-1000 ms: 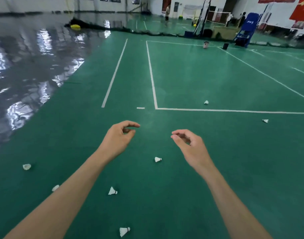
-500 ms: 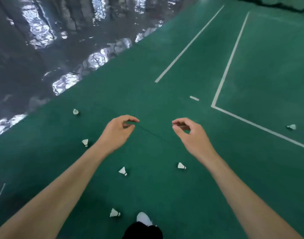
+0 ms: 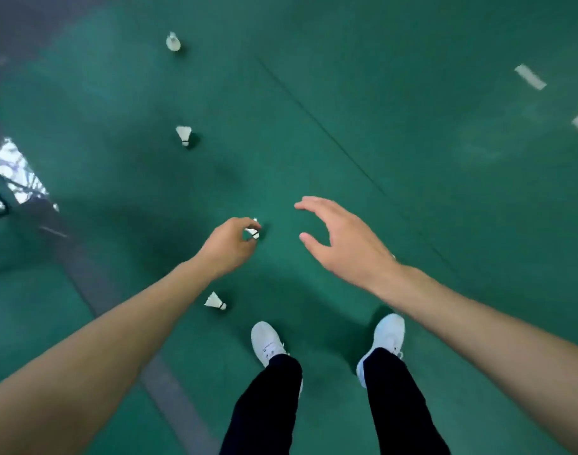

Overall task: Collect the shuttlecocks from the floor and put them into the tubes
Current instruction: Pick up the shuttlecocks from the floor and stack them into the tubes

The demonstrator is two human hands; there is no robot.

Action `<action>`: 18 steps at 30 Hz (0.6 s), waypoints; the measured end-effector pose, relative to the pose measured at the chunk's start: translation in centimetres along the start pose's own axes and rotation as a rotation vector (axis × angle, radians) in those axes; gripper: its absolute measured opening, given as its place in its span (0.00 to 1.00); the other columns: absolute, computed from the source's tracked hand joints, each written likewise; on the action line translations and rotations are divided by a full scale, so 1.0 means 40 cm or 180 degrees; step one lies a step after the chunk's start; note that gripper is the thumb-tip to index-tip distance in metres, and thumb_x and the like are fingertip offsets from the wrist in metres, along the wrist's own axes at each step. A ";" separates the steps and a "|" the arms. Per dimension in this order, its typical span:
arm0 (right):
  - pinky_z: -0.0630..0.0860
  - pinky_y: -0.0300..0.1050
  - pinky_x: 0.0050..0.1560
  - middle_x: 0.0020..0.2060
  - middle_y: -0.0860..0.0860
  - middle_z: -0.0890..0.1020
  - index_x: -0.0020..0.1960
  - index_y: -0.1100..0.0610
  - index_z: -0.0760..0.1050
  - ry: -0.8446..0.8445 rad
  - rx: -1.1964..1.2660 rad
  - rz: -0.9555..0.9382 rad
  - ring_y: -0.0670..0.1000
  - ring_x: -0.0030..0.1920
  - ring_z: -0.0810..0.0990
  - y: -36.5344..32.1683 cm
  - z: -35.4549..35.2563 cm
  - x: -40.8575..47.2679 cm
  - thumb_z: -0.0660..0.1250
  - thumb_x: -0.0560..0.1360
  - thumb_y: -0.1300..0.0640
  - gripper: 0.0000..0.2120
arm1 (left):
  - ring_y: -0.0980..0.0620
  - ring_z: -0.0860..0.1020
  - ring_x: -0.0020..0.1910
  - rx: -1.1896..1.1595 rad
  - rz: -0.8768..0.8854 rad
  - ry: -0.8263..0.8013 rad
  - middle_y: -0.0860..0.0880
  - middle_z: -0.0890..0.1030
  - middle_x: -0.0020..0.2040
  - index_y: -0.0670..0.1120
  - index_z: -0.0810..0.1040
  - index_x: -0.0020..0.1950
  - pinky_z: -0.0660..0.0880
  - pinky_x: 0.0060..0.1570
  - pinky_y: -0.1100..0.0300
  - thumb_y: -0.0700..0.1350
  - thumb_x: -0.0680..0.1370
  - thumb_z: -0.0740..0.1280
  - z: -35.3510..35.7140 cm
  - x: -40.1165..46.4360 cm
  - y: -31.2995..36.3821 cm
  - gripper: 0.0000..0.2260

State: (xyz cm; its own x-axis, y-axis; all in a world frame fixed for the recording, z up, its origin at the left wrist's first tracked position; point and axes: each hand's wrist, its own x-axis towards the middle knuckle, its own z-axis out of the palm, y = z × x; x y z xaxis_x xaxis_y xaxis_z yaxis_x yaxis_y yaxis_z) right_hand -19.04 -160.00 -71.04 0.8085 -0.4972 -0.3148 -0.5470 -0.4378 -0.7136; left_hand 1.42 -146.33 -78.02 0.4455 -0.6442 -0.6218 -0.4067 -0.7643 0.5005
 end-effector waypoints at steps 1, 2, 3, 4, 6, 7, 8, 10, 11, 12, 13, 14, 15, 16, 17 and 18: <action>0.71 0.42 0.66 0.76 0.40 0.68 0.75 0.45 0.68 -0.0250 -0.0113 -0.0191 0.32 0.63 0.72 0.065 0.063 0.060 0.66 0.82 0.50 0.23 | 0.52 0.76 0.32 0.0077 -0.0090 0.0088 0.44 0.79 0.54 0.52 0.80 0.61 0.71 0.34 0.61 0.41 0.78 0.65 0.053 0.044 -0.070 0.13; 0.71 0.45 0.68 0.76 0.41 0.68 0.75 0.45 0.68 -0.0463 -0.0245 -0.0333 0.39 0.69 0.72 0.117 0.117 0.104 0.66 0.82 0.49 0.22 | 0.50 0.76 0.35 0.0181 -0.0158 0.0114 0.45 0.79 0.55 0.51 0.80 0.61 0.72 0.37 0.61 0.41 0.78 0.66 0.097 0.082 -0.131 0.13; 0.72 0.48 0.70 0.77 0.41 0.67 0.75 0.46 0.69 -0.0679 -0.0384 -0.0506 0.45 0.72 0.70 0.194 0.208 0.152 0.65 0.82 0.48 0.21 | 0.51 0.76 0.35 0.0252 -0.0326 0.0128 0.47 0.81 0.52 0.51 0.81 0.61 0.71 0.36 0.63 0.41 0.78 0.66 0.168 0.121 -0.219 0.13; 0.73 0.51 0.69 0.77 0.42 0.66 0.73 0.46 0.72 -0.0823 -0.0567 -0.0592 0.48 0.74 0.69 0.243 0.261 0.187 0.64 0.82 0.47 0.20 | 0.53 0.74 0.33 0.0339 -0.0478 0.0139 0.47 0.83 0.49 0.52 0.82 0.59 0.69 0.33 0.68 0.41 0.79 0.65 0.202 0.150 -0.279 0.12; 0.76 0.55 0.64 0.79 0.45 0.61 0.70 0.47 0.75 -0.1128 -0.0998 -0.0789 0.52 0.75 0.64 0.364 0.418 0.265 0.63 0.82 0.46 0.18 | 0.55 0.73 0.33 0.0585 -0.0899 0.0012 0.46 0.84 0.48 0.53 0.84 0.55 0.69 0.33 0.67 0.42 0.79 0.63 0.304 0.205 -0.445 0.12; 0.78 0.54 0.61 0.80 0.47 0.60 0.70 0.48 0.75 -0.1155 -0.1228 -0.0877 0.53 0.75 0.64 0.414 0.482 0.302 0.62 0.82 0.45 0.18 | 0.54 0.75 0.37 0.0710 -0.1069 -0.0135 0.47 0.84 0.49 0.53 0.84 0.54 0.70 0.38 0.64 0.42 0.79 0.63 0.345 0.233 -0.521 0.12; 0.79 0.54 0.57 0.78 0.49 0.62 0.70 0.49 0.74 -0.1169 -0.1486 -0.1045 0.55 0.73 0.65 0.477 0.567 0.353 0.61 0.83 0.45 0.18 | 0.52 0.77 0.43 0.0824 -0.1242 -0.0265 0.49 0.83 0.49 0.52 0.84 0.55 0.69 0.42 0.63 0.42 0.79 0.63 0.393 0.266 -0.609 0.12; 0.77 0.52 0.52 0.71 0.51 0.70 0.71 0.52 0.72 -0.1204 -0.2011 -0.1232 0.57 0.67 0.70 0.566 0.693 0.431 0.59 0.83 0.46 0.19 | 0.48 0.79 0.51 0.0957 -0.1555 -0.0466 0.49 0.83 0.53 0.51 0.83 0.59 0.69 0.46 0.63 0.42 0.79 0.63 0.459 0.311 -0.740 0.12; 0.74 0.52 0.50 0.68 0.52 0.72 0.71 0.53 0.70 -0.1211 -0.2217 -0.1315 0.57 0.65 0.72 0.616 0.762 0.485 0.59 0.83 0.46 0.19 | 0.47 0.79 0.54 0.0980 -0.1693 -0.0445 0.48 0.83 0.57 0.51 0.82 0.61 0.70 0.48 0.63 0.42 0.79 0.64 0.493 0.346 -0.809 0.13; 0.73 0.52 0.49 0.67 0.52 0.72 0.72 0.53 0.69 -0.1229 -0.2348 -0.1320 0.58 0.63 0.73 0.648 0.811 0.527 0.59 0.83 0.46 0.20 | 0.46 0.79 0.57 0.0991 -0.1799 -0.0397 0.47 0.82 0.60 0.50 0.80 0.64 0.70 0.49 0.63 0.43 0.79 0.64 0.518 0.370 -0.868 0.15; 0.72 0.52 0.48 0.68 0.53 0.71 0.73 0.54 0.67 -0.1231 -0.2436 -0.1339 0.59 0.62 0.74 0.683 0.872 0.576 0.60 0.83 0.46 0.22 | 0.45 0.78 0.59 0.0939 -0.1905 -0.0247 0.46 0.81 0.63 0.49 0.77 0.68 0.70 0.50 0.62 0.44 0.79 0.65 0.552 0.402 -0.931 0.17; 0.73 0.53 0.47 0.69 0.54 0.69 0.75 0.54 0.64 -0.1200 -0.2486 -0.1402 0.59 0.62 0.74 0.708 0.920 0.625 0.61 0.83 0.45 0.24 | 0.44 0.78 0.60 0.0906 -0.2001 -0.0067 0.45 0.80 0.63 0.46 0.74 0.70 0.72 0.52 0.61 0.46 0.79 0.66 0.576 0.433 -0.986 0.19; 0.74 0.54 0.47 0.73 0.54 0.66 0.76 0.55 0.61 -0.1168 -0.2526 -0.1494 0.60 0.63 0.73 0.716 0.945 0.662 0.62 0.83 0.45 0.27 | 0.42 0.80 0.59 0.0773 -0.2168 0.0107 0.43 0.81 0.60 0.44 0.73 0.68 0.75 0.52 0.56 0.47 0.78 0.68 0.584 0.446 -1.011 0.20; 0.75 0.55 0.48 0.76 0.54 0.62 0.78 0.56 0.57 -0.1079 -0.2597 -0.1660 0.60 0.65 0.73 0.732 0.990 0.704 0.62 0.82 0.44 0.30 | 0.41 0.82 0.54 0.0583 -0.2345 0.0325 0.42 0.82 0.54 0.42 0.73 0.63 0.79 0.48 0.52 0.49 0.77 0.68 0.609 0.465 -1.048 0.18; 0.76 0.56 0.52 0.79 0.54 0.58 0.80 0.57 0.54 -0.0943 -0.2575 -0.1768 0.60 0.67 0.72 0.740 1.020 0.738 0.62 0.82 0.43 0.34 | 0.40 0.84 0.48 0.0372 -0.2480 0.0511 0.42 0.83 0.48 0.42 0.71 0.57 0.82 0.43 0.50 0.49 0.77 0.69 0.630 0.475 -1.077 0.15; 0.77 0.57 0.56 0.81 0.53 0.54 0.82 0.57 0.52 -0.0857 -0.2508 -0.1810 0.61 0.69 0.70 0.743 1.054 0.771 0.63 0.82 0.42 0.36 | 0.41 0.84 0.44 0.0146 -0.2601 0.0633 0.42 0.83 0.46 0.44 0.68 0.54 0.83 0.38 0.49 0.49 0.76 0.69 0.653 0.484 -1.107 0.14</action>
State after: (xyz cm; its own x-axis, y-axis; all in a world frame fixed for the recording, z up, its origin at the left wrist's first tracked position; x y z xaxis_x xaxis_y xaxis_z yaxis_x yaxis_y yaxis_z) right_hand -1.20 -156.74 -128.34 0.9629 0.0827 -0.2567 0.0264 -0.9762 -0.2153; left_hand 7.21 -124.19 -127.97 0.7442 0.1145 -0.6580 0.0745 -0.9933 -0.0885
